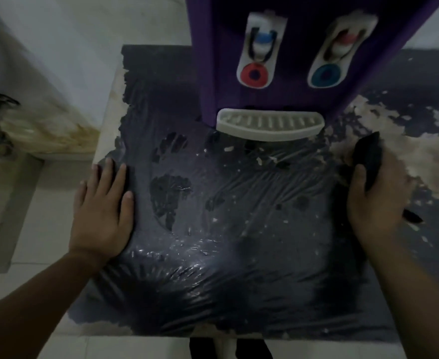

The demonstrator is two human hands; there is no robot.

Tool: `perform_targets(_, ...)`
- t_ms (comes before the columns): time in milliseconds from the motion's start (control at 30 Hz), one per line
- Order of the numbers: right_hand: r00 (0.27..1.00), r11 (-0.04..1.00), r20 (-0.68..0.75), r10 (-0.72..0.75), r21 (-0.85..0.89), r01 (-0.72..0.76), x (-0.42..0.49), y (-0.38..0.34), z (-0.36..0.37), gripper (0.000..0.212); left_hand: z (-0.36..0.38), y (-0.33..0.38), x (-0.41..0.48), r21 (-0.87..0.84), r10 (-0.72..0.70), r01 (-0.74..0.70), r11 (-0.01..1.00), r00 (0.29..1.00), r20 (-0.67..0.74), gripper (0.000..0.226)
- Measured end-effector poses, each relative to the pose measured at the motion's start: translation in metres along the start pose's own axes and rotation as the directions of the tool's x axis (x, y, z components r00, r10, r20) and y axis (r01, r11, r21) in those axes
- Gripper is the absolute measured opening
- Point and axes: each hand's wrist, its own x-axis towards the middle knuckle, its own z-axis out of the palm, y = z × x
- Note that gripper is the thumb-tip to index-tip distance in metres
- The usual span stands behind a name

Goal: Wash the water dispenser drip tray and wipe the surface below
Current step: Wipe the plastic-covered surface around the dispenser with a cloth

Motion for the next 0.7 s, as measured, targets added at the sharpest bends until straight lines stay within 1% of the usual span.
perform_targets(67, 0.999, 0.999, -0.028, -0.024, 0.036, 0.025, -0.007, -0.019, 0.013, 0.052, 0.002, -0.001, 0.0, -0.004, 0.002, -0.002, 1.0, 1.0, -0.016, 0.06)
perform_targets(200, 0.995, 0.992, 0.023, -0.093, 0.089, 0.091, -0.041, -0.086, 0.042, 0.049, 0.003, -0.003, 0.0, 0.009, 0.005, -0.005, 1.0, 1.0, -0.009, 0.059)
perform_targets(267, 0.984, 0.981, 0.057, -0.167, 0.108, 0.16, -0.068, -0.138, 0.062, 0.047, 0.003, -0.003, 0.0, 0.009, 0.006, -0.005, 1.0, 1.0, -0.012, 0.059)
perform_targets(333, 0.947, 0.954, 0.145, -0.287, 0.126, 0.27, -0.1, -0.196, 0.082, 0.047, 0.003, -0.003, 0.001, -0.002, 0.007, -0.007, 1.0, 1.0, -0.017, 0.059)
perform_targets(367, 0.903, 0.925, 0.207, -0.376, 0.148, 0.351, -0.118, -0.221, 0.091, 0.047, 0.003, -0.003, 0.001, -0.007, 0.007, -0.008, 1.0, 1.0, -0.02, 0.059)
perform_targets(433, 0.764, 0.829, 0.324, -0.558, 0.25, 0.5, -0.153, -0.251, 0.096, 0.047, 0.003, -0.004, 0.001, -0.013, 0.009, -0.01, 1.0, 1.0, -0.021, 0.059)
perform_targets(467, 0.689, 0.777, 0.36, -0.629, 0.3, 0.553, -0.164, -0.253, 0.094, 0.046, 0.003, -0.005, 0.001, -0.014, 0.013, -0.013, 1.0, 1.0, -0.02, 0.059)
perform_targets(500, 0.633, 0.735, 0.374, -0.678, 0.323, 0.597, -0.168, -0.246, 0.088, 0.046, 0.004, -0.006, 0.001, -0.011, 0.019, -0.019, 1.0, 1.0, -0.019, 0.06)
perform_targets(533, 0.603, 0.708, 0.373, -0.705, 0.325, 0.627, -0.169, -0.232, 0.082, 0.046, 0.004, -0.007, 0.001, -0.009, 0.026, -0.026, 1.0, 0.999, -0.019, 0.061)
perform_targets(567, 0.596, 0.699, 0.367, -0.714, 0.321, 0.639, -0.166, -0.212, 0.075, 0.046, 0.004, -0.006, 0.001, -0.01, 0.029, -0.029, 1.0, 0.999, -0.025, 0.06)
perform_targets(600, 0.607, 0.707, 0.365, -0.707, 0.317, 0.633, -0.16, -0.19, 0.066, 0.048, 0.004, -0.006, 0.001, -0.011, 0.027, -0.028, 1.0, 0.999, -0.031, 0.059)
perform_targets(633, 0.636, 0.731, 0.361, -0.682, 0.304, 0.611, -0.154, -0.167, 0.056, 0.049, 0.004, -0.006, 0.001, -0.012, 0.024, -0.024, 1.0, 0.999, -0.033, 0.058)
perform_targets(700, 0.732, 0.817, 0.362, -0.577, 0.238, 0.525, -0.135, -0.117, 0.028, 0.048, 0.003, -0.006, 0.001, -0.006, 0.02, -0.021, 1.0, 0.999, -0.031, 0.058)
